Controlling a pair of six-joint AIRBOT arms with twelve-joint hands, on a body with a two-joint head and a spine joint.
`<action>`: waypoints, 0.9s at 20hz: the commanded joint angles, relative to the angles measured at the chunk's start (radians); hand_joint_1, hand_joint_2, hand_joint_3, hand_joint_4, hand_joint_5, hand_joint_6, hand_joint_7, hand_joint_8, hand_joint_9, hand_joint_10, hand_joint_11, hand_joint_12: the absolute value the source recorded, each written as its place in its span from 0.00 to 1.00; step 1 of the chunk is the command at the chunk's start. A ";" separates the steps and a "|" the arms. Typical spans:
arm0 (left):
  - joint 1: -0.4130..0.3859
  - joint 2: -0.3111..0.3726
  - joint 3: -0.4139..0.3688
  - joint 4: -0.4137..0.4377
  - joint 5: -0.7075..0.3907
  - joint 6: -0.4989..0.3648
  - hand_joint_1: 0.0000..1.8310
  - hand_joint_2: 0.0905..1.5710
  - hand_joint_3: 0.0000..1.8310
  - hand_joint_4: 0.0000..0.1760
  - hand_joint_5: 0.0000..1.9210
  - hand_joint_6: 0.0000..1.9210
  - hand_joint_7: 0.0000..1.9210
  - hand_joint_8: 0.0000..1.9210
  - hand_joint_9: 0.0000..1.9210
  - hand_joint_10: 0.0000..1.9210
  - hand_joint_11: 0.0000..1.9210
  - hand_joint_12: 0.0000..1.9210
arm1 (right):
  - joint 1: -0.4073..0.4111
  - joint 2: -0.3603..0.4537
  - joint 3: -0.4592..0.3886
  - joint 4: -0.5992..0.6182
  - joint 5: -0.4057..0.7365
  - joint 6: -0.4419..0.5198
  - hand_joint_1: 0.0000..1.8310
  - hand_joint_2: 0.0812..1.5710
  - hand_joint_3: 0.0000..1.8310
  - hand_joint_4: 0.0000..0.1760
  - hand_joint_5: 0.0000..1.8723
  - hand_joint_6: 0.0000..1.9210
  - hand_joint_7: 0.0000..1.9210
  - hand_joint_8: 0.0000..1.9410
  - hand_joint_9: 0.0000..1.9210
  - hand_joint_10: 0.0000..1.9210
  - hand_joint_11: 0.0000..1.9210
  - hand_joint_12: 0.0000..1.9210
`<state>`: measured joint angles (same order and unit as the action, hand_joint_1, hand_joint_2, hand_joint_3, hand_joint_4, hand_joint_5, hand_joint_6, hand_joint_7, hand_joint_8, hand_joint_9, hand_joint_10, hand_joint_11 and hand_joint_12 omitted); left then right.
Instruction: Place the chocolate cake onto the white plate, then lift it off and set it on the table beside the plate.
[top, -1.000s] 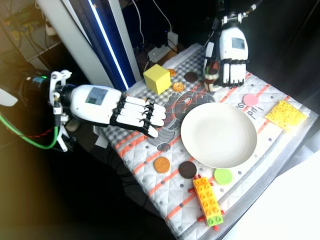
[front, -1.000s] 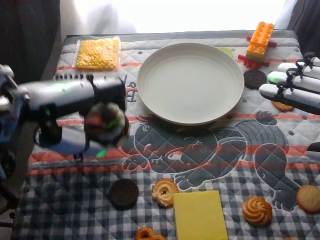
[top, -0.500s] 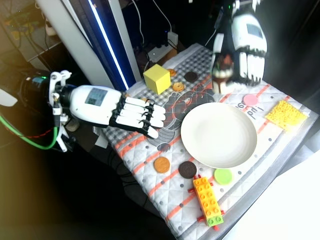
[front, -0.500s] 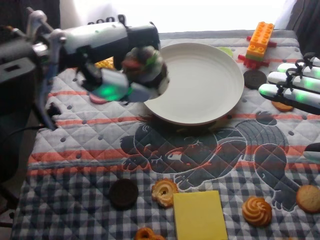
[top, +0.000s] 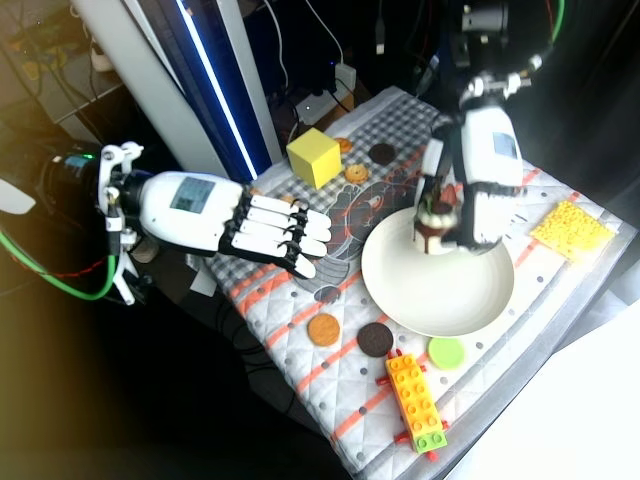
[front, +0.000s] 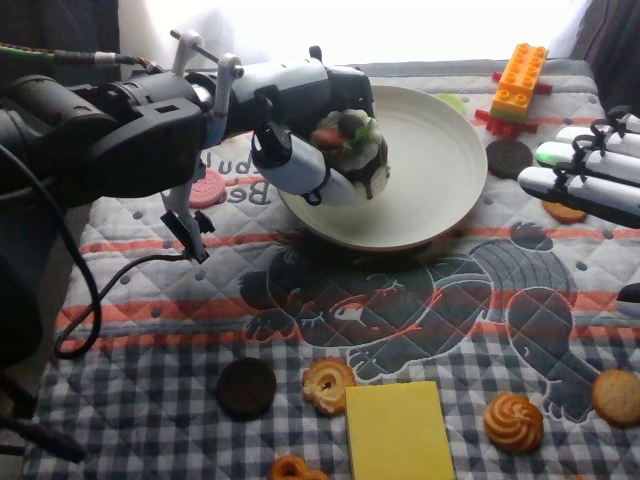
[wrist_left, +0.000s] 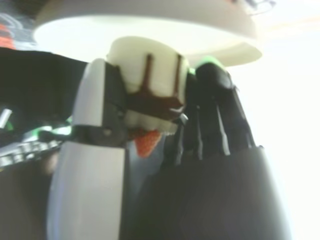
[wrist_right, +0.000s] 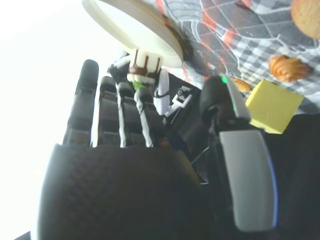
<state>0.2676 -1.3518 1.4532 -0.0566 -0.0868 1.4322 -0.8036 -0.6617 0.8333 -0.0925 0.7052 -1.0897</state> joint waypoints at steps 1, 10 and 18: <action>-0.012 -0.001 0.006 -0.019 -0.108 -0.007 0.63 0.74 0.00 0.15 0.08 0.84 0.04 0.69 0.11 0.83 0.17 0.98 | 0.003 0.003 0.004 0.015 0.112 -0.002 0.36 0.78 0.00 0.00 0.00 0.00 0.00 0.00 0.01 0.01 0.00 0.43; -0.008 -0.025 0.019 -0.020 -0.098 -0.007 0.43 0.61 0.00 0.98 0.00 0.00 0.00 0.00 0.00 0.00 0.00 0.00 | 0.003 0.001 0.006 0.015 0.111 -0.002 0.31 0.79 0.00 0.00 0.00 0.00 0.00 0.00 0.04 0.02 0.00 0.54; 0.003 0.083 -0.076 -0.025 -0.184 -0.006 0.34 0.56 0.00 1.00 0.00 0.00 0.00 0.00 0.00 0.00 0.00 0.00 | 0.003 0.000 0.006 0.015 0.111 0.012 0.26 0.79 0.00 0.03 0.00 0.00 0.00 0.00 0.00 0.00 0.00 0.51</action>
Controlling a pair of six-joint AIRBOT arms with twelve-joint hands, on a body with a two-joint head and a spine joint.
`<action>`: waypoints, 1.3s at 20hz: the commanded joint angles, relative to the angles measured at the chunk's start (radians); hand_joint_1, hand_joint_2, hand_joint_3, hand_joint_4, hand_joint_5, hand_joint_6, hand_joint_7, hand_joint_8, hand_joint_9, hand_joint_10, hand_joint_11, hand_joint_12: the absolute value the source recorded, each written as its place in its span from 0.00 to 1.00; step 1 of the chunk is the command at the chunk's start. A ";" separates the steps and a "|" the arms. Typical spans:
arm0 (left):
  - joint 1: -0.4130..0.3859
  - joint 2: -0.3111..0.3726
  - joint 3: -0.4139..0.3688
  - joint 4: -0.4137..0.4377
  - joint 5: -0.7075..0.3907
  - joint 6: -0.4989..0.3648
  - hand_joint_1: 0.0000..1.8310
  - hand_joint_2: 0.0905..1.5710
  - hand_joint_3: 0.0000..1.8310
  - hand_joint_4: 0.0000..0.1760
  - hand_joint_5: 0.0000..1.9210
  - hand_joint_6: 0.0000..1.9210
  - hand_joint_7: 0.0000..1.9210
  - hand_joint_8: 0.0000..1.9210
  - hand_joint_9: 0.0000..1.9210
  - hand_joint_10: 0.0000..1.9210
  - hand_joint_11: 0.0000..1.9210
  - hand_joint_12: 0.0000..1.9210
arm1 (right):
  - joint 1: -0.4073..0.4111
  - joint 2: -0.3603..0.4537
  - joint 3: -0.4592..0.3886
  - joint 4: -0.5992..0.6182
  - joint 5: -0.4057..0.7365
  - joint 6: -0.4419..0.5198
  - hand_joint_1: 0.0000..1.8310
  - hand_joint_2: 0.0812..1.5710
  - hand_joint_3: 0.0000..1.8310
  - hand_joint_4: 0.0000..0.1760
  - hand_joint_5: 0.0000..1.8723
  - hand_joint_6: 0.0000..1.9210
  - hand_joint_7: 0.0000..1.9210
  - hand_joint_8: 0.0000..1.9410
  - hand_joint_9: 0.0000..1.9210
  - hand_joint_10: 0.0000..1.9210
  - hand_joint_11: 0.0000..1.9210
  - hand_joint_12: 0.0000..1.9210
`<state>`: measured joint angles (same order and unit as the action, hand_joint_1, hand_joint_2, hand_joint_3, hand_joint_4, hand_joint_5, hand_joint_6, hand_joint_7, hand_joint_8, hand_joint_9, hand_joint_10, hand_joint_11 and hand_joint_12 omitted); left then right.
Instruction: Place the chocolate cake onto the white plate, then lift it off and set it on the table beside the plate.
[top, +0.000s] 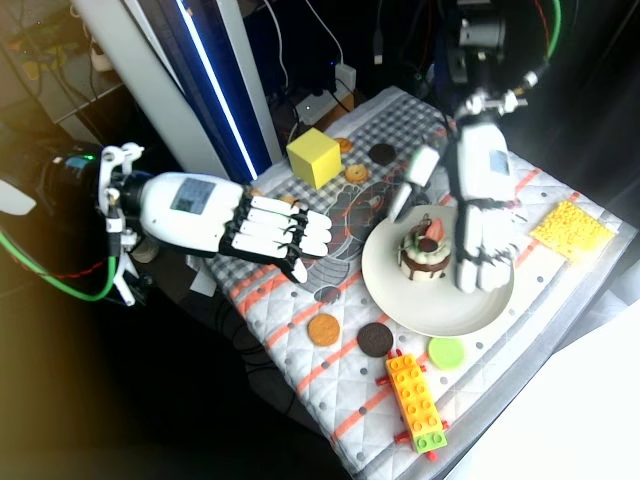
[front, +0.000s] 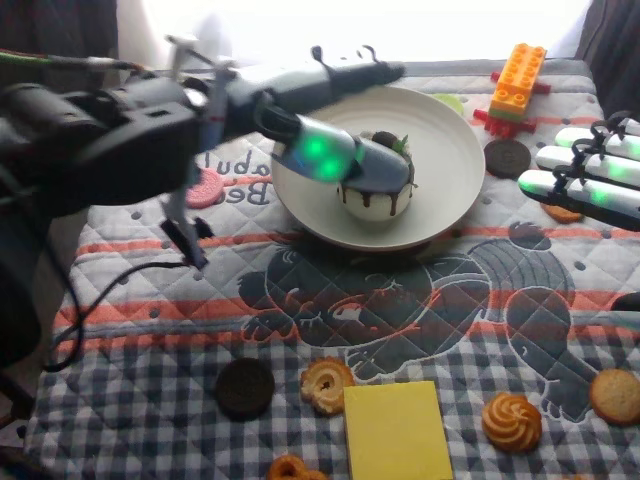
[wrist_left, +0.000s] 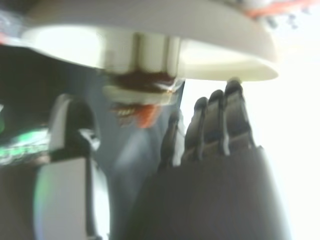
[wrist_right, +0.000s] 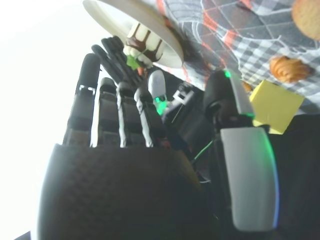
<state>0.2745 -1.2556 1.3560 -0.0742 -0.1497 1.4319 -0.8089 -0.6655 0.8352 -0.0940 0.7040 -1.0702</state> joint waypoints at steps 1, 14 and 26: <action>0.000 0.027 -0.014 -0.008 -0.152 -0.006 0.44 0.59 0.00 1.00 0.00 0.00 0.00 0.00 0.00 0.00 0.00 0.00 | 0.008 0.007 0.006 0.007 0.113 0.013 0.28 0.80 0.00 0.00 0.00 0.00 0.00 0.00 0.02 0.01 0.00 0.69; 0.147 0.390 -0.332 0.097 -0.424 -0.016 0.46 0.64 0.00 0.93 0.00 0.00 0.00 0.00 0.00 0.00 0.00 0.00 | 0.164 -0.145 0.145 -0.015 0.039 0.068 0.38 0.76 0.00 0.00 0.00 0.00 0.02 0.00 0.00 0.15 0.00 0.78; 0.425 0.483 -0.369 0.155 -0.717 -0.396 0.43 0.67 0.00 0.05 0.11 0.03 0.07 0.01 0.01 0.00 0.00 0.00 | 0.351 -0.326 0.285 -0.024 -0.065 0.068 0.57 0.75 0.00 0.00 0.01 0.00 0.00 0.00 0.00 0.00 0.02 0.01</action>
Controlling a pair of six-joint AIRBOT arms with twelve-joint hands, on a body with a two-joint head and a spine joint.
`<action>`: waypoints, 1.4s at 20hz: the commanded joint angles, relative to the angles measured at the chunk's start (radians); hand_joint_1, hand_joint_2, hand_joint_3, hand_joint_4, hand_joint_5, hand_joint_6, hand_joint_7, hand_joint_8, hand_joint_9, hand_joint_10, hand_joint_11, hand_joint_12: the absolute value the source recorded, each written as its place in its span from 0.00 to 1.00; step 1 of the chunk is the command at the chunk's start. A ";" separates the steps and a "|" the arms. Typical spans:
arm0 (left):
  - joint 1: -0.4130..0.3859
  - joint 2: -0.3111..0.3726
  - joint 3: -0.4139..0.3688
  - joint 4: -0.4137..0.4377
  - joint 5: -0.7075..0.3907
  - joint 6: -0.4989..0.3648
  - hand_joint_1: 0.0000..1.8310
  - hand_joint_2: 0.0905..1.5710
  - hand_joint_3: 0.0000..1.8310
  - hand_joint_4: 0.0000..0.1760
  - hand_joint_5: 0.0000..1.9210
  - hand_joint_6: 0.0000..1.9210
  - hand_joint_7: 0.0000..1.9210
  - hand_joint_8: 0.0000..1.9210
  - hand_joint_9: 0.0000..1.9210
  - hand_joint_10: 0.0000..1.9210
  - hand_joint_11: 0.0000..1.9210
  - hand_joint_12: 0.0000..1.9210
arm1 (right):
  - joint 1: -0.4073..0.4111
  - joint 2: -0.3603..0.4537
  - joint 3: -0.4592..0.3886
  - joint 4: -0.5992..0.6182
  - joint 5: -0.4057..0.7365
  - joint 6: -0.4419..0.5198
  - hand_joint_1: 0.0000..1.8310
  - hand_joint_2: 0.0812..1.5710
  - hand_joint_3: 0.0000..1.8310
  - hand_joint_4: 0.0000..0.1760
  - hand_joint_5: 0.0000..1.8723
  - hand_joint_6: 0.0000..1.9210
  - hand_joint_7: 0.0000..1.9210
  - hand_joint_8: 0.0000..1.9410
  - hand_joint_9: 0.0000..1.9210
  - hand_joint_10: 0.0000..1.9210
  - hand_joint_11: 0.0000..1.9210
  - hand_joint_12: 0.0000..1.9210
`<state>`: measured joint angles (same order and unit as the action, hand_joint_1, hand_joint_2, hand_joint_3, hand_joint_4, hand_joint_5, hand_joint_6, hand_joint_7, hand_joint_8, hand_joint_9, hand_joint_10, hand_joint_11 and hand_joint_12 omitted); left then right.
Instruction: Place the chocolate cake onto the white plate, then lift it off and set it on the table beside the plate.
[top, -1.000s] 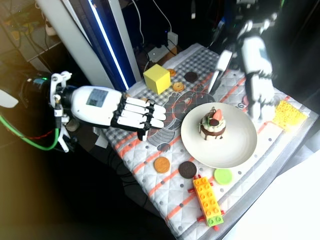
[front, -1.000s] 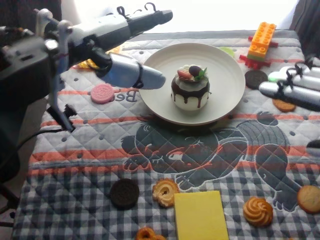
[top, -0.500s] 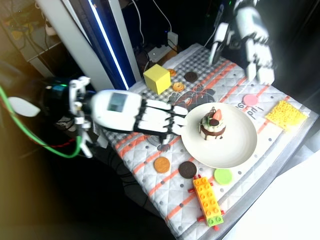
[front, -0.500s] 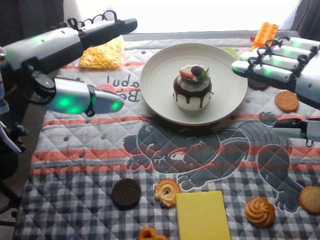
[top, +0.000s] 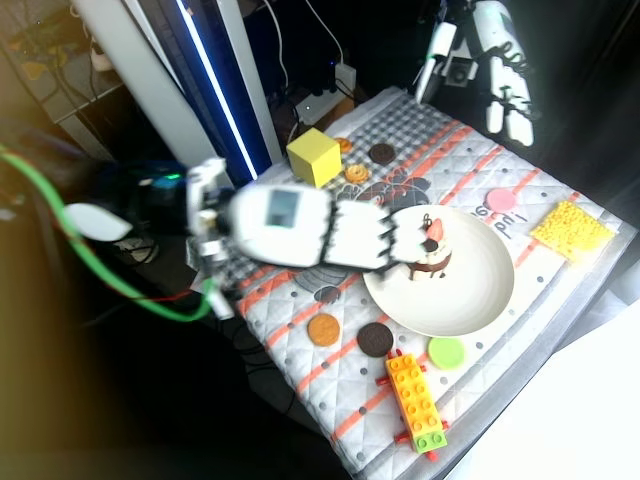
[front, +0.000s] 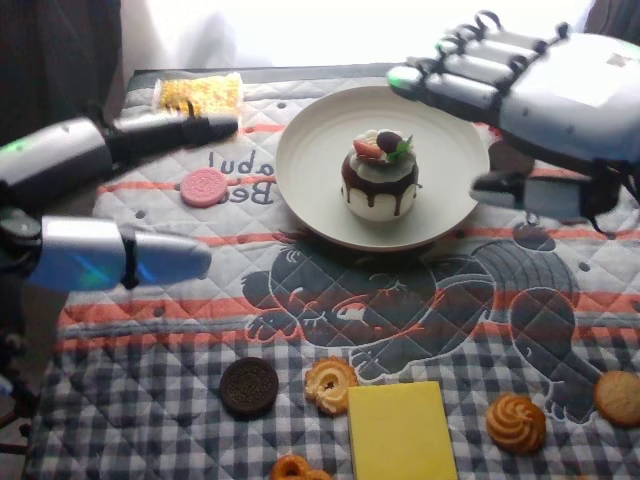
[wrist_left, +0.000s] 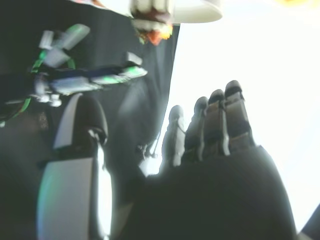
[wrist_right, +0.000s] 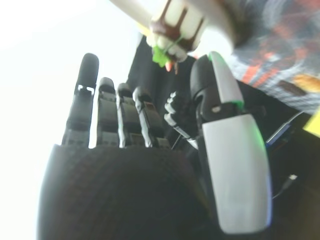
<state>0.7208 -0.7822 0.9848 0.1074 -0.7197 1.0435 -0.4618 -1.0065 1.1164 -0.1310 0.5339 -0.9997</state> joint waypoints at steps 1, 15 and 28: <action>0.002 0.011 -0.002 -0.033 -0.165 -0.015 0.44 0.67 0.00 0.00 0.12 0.03 0.08 0.01 0.01 0.00 0.00 0.00 | 0.022 0.003 0.018 0.011 0.092 -0.003 0.58 0.74 0.00 0.00 0.00 0.00 0.00 0.00 0.00 0.00 0.00 0.09; 0.105 0.047 -0.049 -0.018 -0.202 -0.019 0.49 0.67 0.00 0.25 0.28 0.05 0.21 0.03 0.16 0.04 0.00 0.53 | 0.122 -0.257 0.197 0.004 -0.061 -0.006 0.51 0.72 0.00 0.00 0.03 0.00 0.01 0.00 0.03 0.00 0.00 0.50; 0.106 0.047 -0.049 -0.016 -0.199 -0.026 0.49 0.68 0.00 0.28 0.26 0.07 0.22 0.02 0.18 0.07 0.00 0.58 | 0.108 -0.299 0.219 -0.021 -0.182 -0.006 0.62 0.68 0.00 0.00 0.30 0.00 0.35 0.39 0.34 0.68 0.34 0.96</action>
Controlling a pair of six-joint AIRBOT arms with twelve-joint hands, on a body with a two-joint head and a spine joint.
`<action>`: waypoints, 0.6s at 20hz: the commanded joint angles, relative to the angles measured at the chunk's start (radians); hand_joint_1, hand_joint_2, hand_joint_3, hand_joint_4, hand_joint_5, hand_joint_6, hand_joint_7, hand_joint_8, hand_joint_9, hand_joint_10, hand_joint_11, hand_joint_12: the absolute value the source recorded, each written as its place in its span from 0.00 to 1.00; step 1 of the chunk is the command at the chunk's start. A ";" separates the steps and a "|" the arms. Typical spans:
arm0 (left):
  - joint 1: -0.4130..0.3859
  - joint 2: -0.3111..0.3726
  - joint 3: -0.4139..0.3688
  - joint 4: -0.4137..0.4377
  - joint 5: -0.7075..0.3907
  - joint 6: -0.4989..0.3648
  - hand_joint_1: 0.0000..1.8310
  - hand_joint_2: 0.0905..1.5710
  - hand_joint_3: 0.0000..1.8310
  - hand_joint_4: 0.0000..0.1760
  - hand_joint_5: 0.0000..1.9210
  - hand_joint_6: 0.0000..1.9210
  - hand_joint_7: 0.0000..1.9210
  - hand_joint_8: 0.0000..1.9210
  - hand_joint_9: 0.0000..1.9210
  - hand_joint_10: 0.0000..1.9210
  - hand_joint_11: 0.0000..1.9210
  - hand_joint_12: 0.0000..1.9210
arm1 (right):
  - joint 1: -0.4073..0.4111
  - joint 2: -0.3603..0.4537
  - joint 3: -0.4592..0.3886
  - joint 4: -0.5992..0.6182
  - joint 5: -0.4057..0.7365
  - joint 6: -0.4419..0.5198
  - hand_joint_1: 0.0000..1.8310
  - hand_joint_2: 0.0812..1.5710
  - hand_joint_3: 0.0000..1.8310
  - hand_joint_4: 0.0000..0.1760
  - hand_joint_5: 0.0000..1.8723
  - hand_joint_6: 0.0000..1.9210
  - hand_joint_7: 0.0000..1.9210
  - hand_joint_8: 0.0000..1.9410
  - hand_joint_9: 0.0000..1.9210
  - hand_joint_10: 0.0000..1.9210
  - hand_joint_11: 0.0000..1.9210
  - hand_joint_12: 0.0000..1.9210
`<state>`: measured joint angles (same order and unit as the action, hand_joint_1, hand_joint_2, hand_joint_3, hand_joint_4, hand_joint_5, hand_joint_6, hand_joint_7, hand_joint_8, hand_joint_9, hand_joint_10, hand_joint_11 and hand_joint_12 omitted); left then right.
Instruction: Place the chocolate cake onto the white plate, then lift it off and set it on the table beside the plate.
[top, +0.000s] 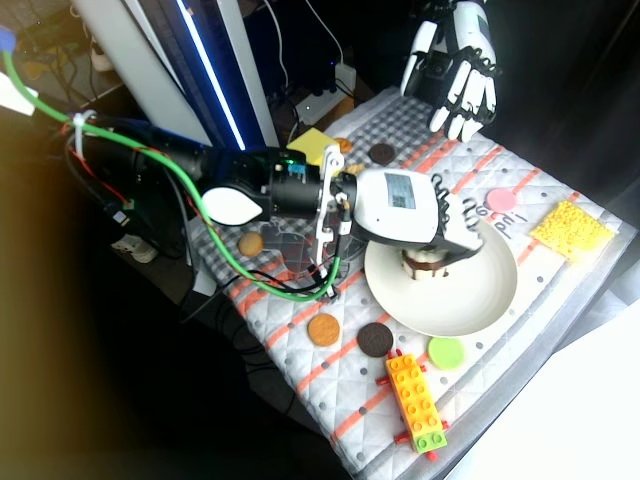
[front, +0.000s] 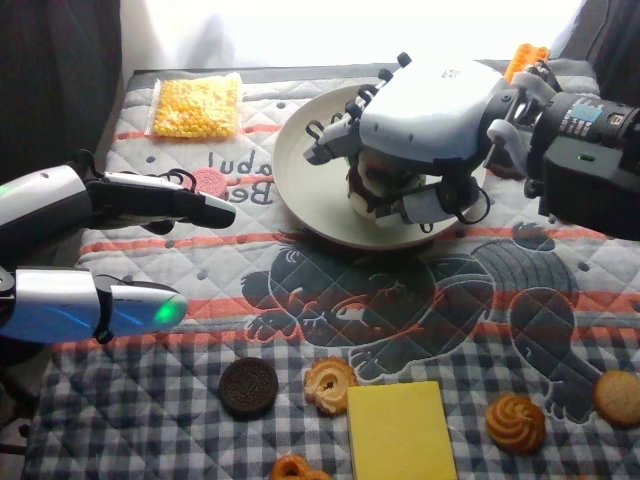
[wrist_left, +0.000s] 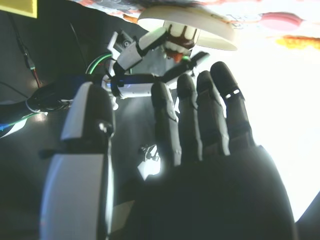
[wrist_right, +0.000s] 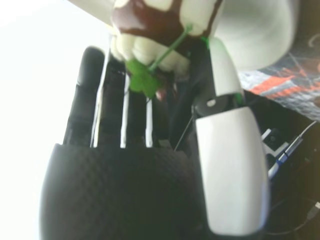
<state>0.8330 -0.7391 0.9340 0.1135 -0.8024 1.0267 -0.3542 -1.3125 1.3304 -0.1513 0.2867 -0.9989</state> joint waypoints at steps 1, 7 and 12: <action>-0.006 0.004 0.002 -0.023 -0.116 -0.009 0.48 0.68 0.00 0.29 0.25 0.07 0.22 0.02 0.18 0.07 0.00 0.58 | 0.000 0.007 0.004 -0.004 0.057 -0.006 0.61 0.69 0.00 0.00 0.32 0.01 0.35 0.38 0.32 0.64 0.31 0.94; -0.006 0.004 0.003 -0.026 -0.116 -0.009 0.49 0.68 0.00 0.32 0.25 0.08 0.20 0.01 0.14 0.07 0.00 0.47 | 0.000 0.007 -0.005 -0.006 0.050 -0.006 0.70 0.79 0.00 0.00 0.31 0.76 0.38 0.69 0.38 0.75 0.28 0.91; -0.006 0.003 0.006 -0.029 -0.119 -0.009 0.50 0.69 0.00 0.19 0.25 0.08 0.20 0.01 0.14 0.06 0.00 0.47 | 0.007 0.021 -0.018 -0.006 0.080 -0.006 0.71 0.82 0.00 0.00 0.28 0.77 0.32 0.80 0.35 0.87 0.27 0.95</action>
<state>0.8330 -0.7391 0.9348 0.1078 -0.8017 1.0267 -0.3557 -1.2980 1.3106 -0.1596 0.2680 -1.0023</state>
